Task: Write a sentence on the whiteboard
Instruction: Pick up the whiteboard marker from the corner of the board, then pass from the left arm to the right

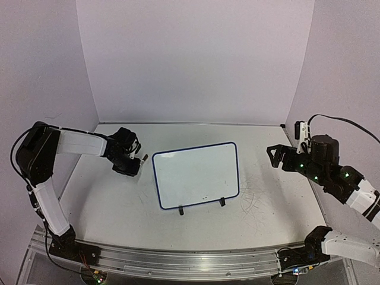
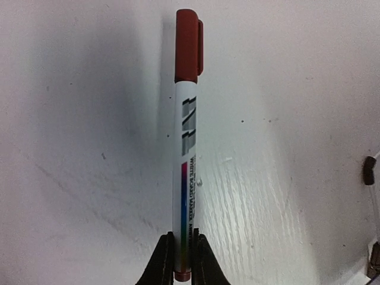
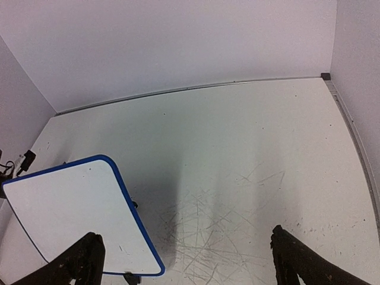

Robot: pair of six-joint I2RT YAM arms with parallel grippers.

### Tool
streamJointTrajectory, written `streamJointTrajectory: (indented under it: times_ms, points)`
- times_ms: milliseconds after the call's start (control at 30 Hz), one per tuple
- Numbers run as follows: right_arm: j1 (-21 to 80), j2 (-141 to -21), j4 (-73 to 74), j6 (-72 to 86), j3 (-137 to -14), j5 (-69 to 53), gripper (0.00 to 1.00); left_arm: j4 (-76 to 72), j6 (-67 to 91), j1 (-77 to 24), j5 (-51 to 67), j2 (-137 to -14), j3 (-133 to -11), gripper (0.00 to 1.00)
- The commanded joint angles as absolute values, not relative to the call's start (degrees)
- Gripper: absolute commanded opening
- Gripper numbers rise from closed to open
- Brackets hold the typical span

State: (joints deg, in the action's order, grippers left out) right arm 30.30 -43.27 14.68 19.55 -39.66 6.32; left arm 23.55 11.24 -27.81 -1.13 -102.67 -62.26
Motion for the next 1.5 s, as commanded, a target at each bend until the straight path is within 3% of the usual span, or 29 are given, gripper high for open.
streamJointTrajectory:
  times_ms: [0, 300, 500, 667, 833, 1100, 1300, 1467]
  points:
    - [30.4, -44.2, 14.5, 19.0, -42.6, 6.2, 0.98, 24.3, 13.8, -27.7, -0.2, -91.3, -60.2, 0.0]
    - [30.4, -46.2, 14.6, 18.9, -44.4, 3.7, 0.98, 26.6, 15.8, -27.6, 0.0, -76.2, -60.4, 0.0]
    - [30.5, -47.5, 14.4, 17.7, -46.0, -1.6, 0.98, 22.8, 17.1, -27.6, 15.2, -67.6, -66.3, 0.0]
    - [30.4, -48.4, 12.3, 17.4, -47.3, -8.4, 0.98, 11.5, 23.3, -27.7, 27.6, -64.0, -66.9, 0.0]
    - [30.4, -50.4, 5.8, 19.3, -47.1, -17.9, 0.98, -11.4, 36.3, -29.4, 37.0, -64.2, -60.3, 0.0]
    - [38.5, -58.2, -10.9, 24.6, -47.6, -24.9, 0.98, -24.4, 38.9, -45.8, 28.7, -72.2, -61.3, 0.0]
    - [46.2, -64.7, -29.8, 29.6, -45.8, -24.8, 0.98, -42.4, 48.3, -50.5, 25.3, -78.8, -57.9, 0.0]
    - [46.6, -67.7, -46.8, 35.5, -43.4, -25.7, 0.97, -46.4, 49.7, -54.4, 22.9, -82.9, -58.8, 0.0]
